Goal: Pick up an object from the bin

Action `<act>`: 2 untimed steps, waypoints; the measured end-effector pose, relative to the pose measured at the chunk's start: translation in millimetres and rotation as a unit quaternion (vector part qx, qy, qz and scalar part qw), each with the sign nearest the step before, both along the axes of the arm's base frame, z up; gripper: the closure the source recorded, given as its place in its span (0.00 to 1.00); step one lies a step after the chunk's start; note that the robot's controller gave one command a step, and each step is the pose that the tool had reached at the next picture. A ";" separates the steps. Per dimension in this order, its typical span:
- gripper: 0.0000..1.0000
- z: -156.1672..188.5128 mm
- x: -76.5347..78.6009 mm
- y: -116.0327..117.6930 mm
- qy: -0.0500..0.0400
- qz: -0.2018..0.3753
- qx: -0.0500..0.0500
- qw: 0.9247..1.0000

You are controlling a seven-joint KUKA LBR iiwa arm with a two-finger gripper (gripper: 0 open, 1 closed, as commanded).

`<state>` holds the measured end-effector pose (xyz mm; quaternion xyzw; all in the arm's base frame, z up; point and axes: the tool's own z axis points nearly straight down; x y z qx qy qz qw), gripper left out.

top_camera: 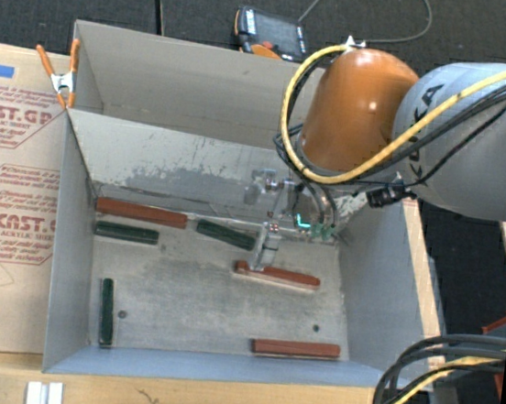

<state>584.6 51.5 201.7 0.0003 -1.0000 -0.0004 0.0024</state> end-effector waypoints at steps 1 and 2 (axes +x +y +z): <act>0.00 -135.7 -10.1 -54.9 -0.002 0.016 0.000 1.000; 1.00 -127.7 -6.3 -53.5 -0.006 0.016 0.000 1.000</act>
Offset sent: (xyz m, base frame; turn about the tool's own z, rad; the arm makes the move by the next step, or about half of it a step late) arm -0.0092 -0.0540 -0.1317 -0.0332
